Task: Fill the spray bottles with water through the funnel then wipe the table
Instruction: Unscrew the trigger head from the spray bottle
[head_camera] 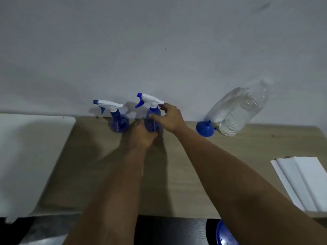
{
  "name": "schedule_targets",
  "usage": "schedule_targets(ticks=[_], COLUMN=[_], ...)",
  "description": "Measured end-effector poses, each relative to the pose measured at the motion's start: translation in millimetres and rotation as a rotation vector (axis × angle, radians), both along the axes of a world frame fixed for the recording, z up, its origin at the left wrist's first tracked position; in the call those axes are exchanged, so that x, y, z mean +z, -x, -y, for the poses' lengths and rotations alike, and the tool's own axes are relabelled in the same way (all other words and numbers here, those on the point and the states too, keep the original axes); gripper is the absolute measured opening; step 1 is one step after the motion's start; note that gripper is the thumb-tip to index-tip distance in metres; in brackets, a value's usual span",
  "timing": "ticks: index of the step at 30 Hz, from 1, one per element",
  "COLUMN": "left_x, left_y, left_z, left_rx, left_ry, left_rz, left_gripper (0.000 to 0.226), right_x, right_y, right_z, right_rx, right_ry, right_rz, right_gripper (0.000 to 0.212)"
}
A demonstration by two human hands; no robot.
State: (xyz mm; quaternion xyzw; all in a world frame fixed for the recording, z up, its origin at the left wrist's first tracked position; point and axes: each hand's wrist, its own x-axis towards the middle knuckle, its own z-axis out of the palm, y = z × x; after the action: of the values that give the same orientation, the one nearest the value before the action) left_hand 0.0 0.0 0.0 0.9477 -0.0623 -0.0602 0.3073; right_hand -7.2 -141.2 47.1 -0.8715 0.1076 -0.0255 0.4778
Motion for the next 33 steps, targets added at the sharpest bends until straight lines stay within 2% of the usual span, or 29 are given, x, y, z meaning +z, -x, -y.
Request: schedule_targets(ticks=[2,5,8,11,19,25,27,30,33], left_x=[-4,-8,2,10,34,8,-4,13,26], left_y=[-13,-24,-8,21,154,225,239,250,251], left_z=[7,15,23,38,107,129,132,135,137], left_rx=[0.001,0.072,0.054,0.047,0.117,-0.001,0.0,-0.006,-0.009], left_ry=[0.137,0.178,0.209,0.283,0.509,0.34,0.348,0.319,0.303], left_rz=[-0.009,-0.064,-0.052,-0.12,-0.287,-0.317,-0.318,-0.293,-0.311], left_gripper=[0.025,0.021,0.016,0.015,0.018,0.047,0.045,0.043,0.038], right_x=[-5,-15,-18,-15,-13,-23,-22,-16,-15], right_y=[-10,-11,6,34,159,252,269,279,282], right_z=[-6,-12,0,17,76,111,112,115,122], right_rx=[-0.004,-0.018,-0.053,-0.071,-0.155,-0.155,-0.142,-0.116,-0.092], right_ry=[-0.071,-0.088,-0.094,-0.122,-0.086,-0.143,-0.167,-0.207,-0.204], right_rz=[0.055,0.116,0.126,0.105,0.061,0.08,0.087,0.108,0.142], right_gripper=[0.046,0.032,0.031,0.029,0.022,0.037,0.033,0.037,0.026])
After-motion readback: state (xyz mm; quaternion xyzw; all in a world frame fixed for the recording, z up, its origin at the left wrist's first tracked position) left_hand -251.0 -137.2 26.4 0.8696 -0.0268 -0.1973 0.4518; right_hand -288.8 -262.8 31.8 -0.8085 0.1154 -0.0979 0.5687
